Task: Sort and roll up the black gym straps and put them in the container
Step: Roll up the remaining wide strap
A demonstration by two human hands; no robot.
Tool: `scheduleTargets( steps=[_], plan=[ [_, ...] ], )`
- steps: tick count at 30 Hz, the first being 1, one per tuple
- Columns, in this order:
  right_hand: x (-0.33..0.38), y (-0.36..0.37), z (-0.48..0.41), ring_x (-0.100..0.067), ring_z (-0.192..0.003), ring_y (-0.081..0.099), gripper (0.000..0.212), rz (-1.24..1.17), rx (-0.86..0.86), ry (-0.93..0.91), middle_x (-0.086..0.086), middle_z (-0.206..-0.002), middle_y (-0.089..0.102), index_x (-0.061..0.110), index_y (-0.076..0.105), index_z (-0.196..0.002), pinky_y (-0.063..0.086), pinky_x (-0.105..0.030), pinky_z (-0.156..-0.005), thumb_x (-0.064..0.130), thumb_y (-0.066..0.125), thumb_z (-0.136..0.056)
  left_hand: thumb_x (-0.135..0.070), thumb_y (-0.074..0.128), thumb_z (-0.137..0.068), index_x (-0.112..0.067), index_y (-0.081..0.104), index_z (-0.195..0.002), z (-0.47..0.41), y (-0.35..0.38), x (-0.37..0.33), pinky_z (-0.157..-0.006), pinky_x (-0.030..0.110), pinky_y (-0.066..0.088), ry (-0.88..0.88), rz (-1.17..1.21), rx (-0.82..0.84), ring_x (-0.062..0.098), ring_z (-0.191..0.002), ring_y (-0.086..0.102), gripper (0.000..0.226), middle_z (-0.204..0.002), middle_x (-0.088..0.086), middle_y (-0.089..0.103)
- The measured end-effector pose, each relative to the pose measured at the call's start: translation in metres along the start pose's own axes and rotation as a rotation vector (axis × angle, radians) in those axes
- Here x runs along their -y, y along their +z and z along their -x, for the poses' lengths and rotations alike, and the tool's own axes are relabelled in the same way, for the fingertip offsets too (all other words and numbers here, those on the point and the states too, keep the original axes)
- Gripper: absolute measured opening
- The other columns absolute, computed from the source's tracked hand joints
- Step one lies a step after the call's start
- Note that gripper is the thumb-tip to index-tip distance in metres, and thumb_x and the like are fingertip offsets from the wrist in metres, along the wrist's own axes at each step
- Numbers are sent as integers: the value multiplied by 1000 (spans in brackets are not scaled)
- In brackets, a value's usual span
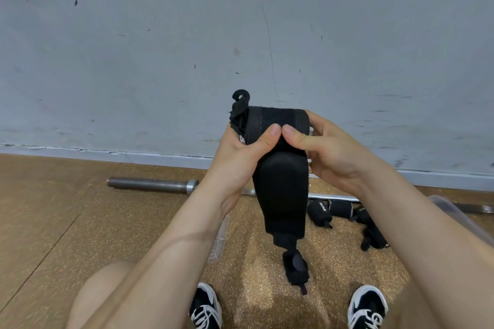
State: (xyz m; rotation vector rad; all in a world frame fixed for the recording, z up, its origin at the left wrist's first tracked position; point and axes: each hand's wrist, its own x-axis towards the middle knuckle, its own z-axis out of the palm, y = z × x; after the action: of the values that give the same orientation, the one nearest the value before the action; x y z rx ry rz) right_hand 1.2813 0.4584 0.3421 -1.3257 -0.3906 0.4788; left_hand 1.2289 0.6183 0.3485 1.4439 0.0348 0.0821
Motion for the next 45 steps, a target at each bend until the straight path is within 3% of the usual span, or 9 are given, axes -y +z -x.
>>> scheduleTargets(
  steps=[7,14,17,21,25,35,40,43,45],
  plan=[
    [2,0,0,-17,-99,70,53,99,12,-36,4,-107,68,21,56,-128,59,-41,-78,18,79,-80,-40,69,-78,-16,65,-121,2,-5,-5,-88,45,57,-155,73,49,20,-102,72,49,-110,3,75],
    [0,8,1,-23,-108,70,69,-114,29,50,-4,-119,71,35,43,-142,59,-37,-82,20,70,-80,-27,73,-79,-1,60,-125,-1,0,-1,-83,36,59,-43,183,-82,26,-103,71,54,-112,14,73],
    [-6,16,3,-24,-110,69,53,-165,112,191,-8,-123,70,20,51,-138,59,-36,-86,27,64,-87,-26,72,-77,1,63,-119,-3,0,-2,-81,32,59,31,193,-104,25,-102,72,51,-109,14,74],
    [-12,19,2,-24,-101,72,22,-106,36,207,-12,-111,74,8,64,-119,59,-32,-80,11,57,-98,-20,76,-79,-4,57,-125,-4,-5,1,-88,36,58,114,81,-102,22,-107,70,52,-114,10,72],
    [-16,20,-2,-24,-88,73,20,-78,-82,195,-14,-98,75,0,66,-114,58,-30,-68,3,60,-95,0,75,-82,-9,54,-120,-7,-8,9,-86,32,57,188,-3,-95,17,-102,70,44,-108,4,71],
    [-7,24,-2,-20,-75,72,24,-165,-132,173,-15,-92,73,-3,67,-114,56,-27,-58,-3,56,-92,3,78,-74,-25,58,-116,-11,-12,12,-85,25,53,314,-116,-91,3,-99,65,54,-107,-8,67],
    [-2,27,1,-25,-97,70,49,-360,-7,199,-19,-120,69,3,65,-124,60,-33,-80,30,61,-85,16,72,-76,-21,57,-117,-12,-13,6,-83,21,53,339,-112,-55,2,-96,65,57,-108,-3,66],
    [-2,30,1,-22,-100,72,61,-308,-42,178,-11,-114,73,10,69,-120,60,-31,-80,55,59,-80,16,72,-76,-21,56,-118,-12,-13,5,-81,16,50,344,-172,-14,-1,-94,64,59,-106,-8,65],
    [-3,30,-1,-24,-100,72,64,-242,-111,154,-12,-113,74,8,69,-120,60,-31,-78,55,62,-76,14,73,-77,-17,53,-122,-11,-14,5,-82,16,49,339,-228,25,-2,-95,63,58,-108,-7,63]
  ],
)
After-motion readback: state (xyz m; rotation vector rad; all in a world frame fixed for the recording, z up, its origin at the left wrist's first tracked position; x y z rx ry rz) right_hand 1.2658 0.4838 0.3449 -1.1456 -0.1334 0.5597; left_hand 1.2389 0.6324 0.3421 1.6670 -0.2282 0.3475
